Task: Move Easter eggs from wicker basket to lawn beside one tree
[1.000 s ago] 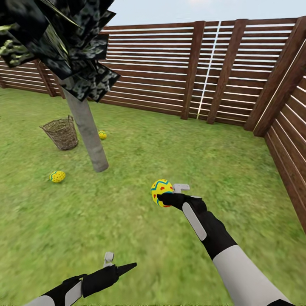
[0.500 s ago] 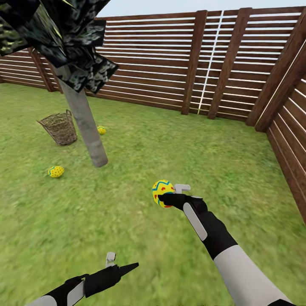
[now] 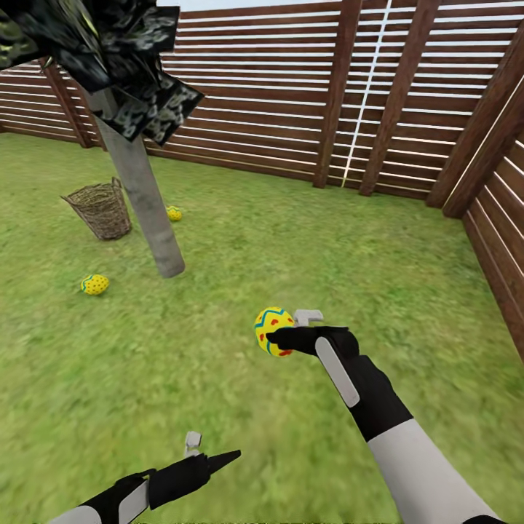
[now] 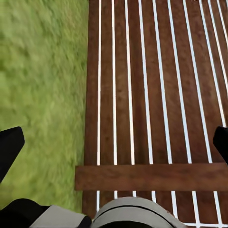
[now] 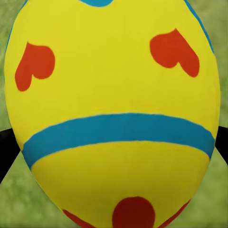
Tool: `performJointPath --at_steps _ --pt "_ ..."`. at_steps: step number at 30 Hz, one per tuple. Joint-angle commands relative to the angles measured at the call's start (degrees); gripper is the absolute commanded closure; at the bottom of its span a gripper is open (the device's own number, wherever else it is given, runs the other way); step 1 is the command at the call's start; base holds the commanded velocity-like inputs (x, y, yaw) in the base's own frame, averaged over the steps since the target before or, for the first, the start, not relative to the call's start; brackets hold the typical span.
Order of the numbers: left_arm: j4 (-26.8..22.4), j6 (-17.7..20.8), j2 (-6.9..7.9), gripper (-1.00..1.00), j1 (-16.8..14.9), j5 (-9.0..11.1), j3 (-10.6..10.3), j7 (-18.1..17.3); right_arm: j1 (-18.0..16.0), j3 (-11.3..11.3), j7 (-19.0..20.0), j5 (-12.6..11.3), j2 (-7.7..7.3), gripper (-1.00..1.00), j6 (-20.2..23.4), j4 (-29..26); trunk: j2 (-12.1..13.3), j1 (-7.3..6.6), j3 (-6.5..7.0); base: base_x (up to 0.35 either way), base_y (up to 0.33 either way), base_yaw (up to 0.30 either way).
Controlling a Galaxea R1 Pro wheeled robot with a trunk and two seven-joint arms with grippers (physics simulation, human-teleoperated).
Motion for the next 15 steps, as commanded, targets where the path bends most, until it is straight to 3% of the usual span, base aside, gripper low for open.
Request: performJointPath --at_steps 1,5,10,15 --pt "-0.1 0.6 0.05 -1.0 -0.04 0.56 -0.44 -0.3 -0.03 0.12 -0.64 -0.65 0.07 1.0 0.18 -0.01 -0.43 0.22 -0.32 0.0 0.0 0.067" --pt "-4.97 1.04 0.96 -1.0 -0.04 0.56 -0.67 -2.6 -0.03 0.24 -0.62 -0.64 0.13 1.0 0.05 -0.16 -2.04 1.09 -1.41 0.0 0.0 0.067" --pt "-6.01 0.88 1.16 -1.0 -0.04 0.29 -2.77 -11.03 -0.03 0.25 -0.6 -0.64 0.11 1.0 0.02 -0.14 -4.04 2.19 -2.77 0.0 0.0 0.067" --pt "-5.92 0.77 1.18 -1.0 -0.04 0.3 -2.98 -11.98 -0.03 0.2 -0.6 -0.64 0.13 1.0 -0.04 -0.01 -6.05 3.29 -4.13 0.0 0.0 0.067"
